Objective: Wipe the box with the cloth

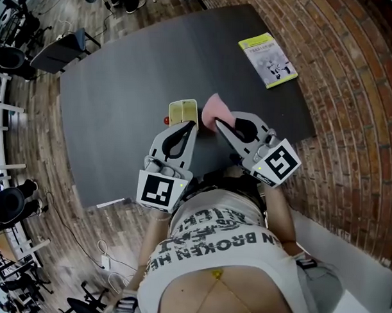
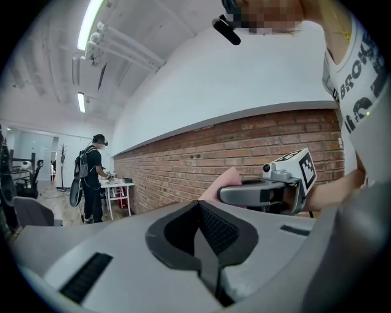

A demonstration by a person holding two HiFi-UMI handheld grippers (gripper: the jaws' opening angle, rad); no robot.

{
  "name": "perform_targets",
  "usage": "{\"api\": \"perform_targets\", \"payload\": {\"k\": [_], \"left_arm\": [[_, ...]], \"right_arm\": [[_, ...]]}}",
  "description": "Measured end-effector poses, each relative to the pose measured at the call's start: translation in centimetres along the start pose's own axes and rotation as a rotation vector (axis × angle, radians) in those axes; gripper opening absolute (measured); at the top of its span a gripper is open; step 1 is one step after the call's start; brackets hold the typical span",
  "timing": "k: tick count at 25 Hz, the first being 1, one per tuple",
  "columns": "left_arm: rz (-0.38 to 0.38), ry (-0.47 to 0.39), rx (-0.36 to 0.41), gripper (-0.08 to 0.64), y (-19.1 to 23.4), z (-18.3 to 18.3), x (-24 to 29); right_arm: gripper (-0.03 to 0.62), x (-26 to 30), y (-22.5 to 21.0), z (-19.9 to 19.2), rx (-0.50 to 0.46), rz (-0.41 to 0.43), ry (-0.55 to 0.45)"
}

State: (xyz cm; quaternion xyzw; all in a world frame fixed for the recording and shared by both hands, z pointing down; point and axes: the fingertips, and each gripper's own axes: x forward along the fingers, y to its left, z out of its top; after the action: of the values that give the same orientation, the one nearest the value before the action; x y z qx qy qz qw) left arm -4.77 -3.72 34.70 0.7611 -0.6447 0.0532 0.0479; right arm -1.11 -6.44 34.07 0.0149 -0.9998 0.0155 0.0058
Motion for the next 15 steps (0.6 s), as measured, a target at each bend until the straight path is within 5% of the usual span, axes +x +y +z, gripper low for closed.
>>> {"api": "perform_targets", "payload": {"k": [15], "left_arm": [[0.018, 0.003, 0.022, 0.008, -1.8, -0.1, -0.2]], "right_arm": [[0.017, -1.3, 0.8, -0.4, -0.014, 0.019, 0.016]]}}
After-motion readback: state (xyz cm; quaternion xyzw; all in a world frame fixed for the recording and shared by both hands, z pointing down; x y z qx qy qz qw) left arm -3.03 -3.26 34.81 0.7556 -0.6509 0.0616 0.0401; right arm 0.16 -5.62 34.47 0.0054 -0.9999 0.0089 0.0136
